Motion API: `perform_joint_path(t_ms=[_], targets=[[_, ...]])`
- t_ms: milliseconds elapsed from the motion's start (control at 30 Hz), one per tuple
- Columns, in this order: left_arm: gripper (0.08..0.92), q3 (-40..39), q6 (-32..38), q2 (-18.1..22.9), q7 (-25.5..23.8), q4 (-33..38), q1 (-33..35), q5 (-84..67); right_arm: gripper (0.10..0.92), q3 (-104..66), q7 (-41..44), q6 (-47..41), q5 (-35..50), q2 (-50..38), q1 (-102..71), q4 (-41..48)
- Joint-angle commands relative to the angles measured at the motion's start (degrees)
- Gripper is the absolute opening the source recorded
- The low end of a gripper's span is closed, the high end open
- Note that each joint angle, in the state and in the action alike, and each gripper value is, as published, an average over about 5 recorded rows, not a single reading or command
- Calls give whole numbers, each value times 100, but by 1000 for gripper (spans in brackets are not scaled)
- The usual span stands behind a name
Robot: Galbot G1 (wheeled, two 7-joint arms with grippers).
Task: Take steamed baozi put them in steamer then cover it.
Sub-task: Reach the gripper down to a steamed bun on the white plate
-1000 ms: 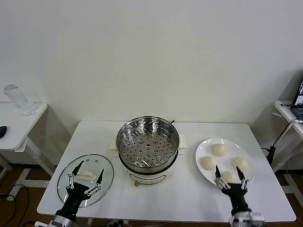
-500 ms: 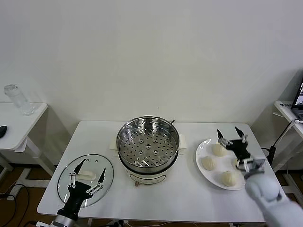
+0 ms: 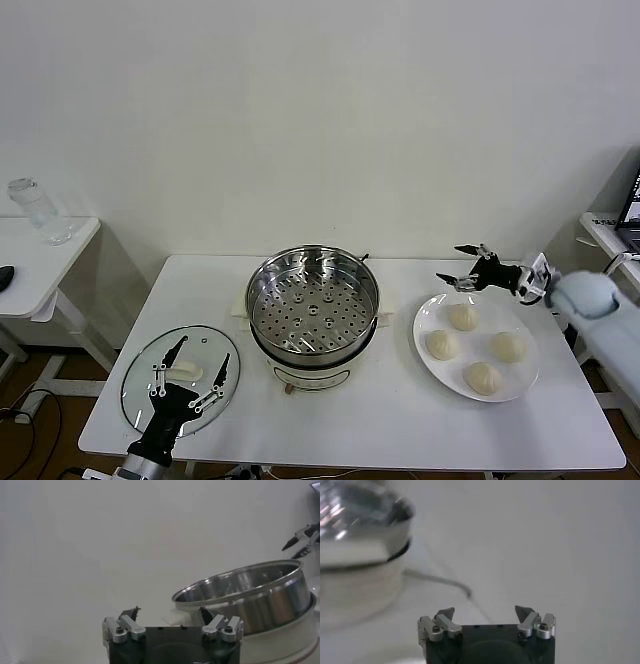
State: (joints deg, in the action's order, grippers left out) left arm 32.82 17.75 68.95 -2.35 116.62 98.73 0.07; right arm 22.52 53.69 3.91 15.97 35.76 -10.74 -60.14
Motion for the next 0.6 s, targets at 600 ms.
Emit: perform_joint_path(t_ms=[600], targets=[[823, 81, -11, 82, 26, 13, 42, 11, 823, 1221, 1881, 410, -3020, 1517, 1413, 2277]])
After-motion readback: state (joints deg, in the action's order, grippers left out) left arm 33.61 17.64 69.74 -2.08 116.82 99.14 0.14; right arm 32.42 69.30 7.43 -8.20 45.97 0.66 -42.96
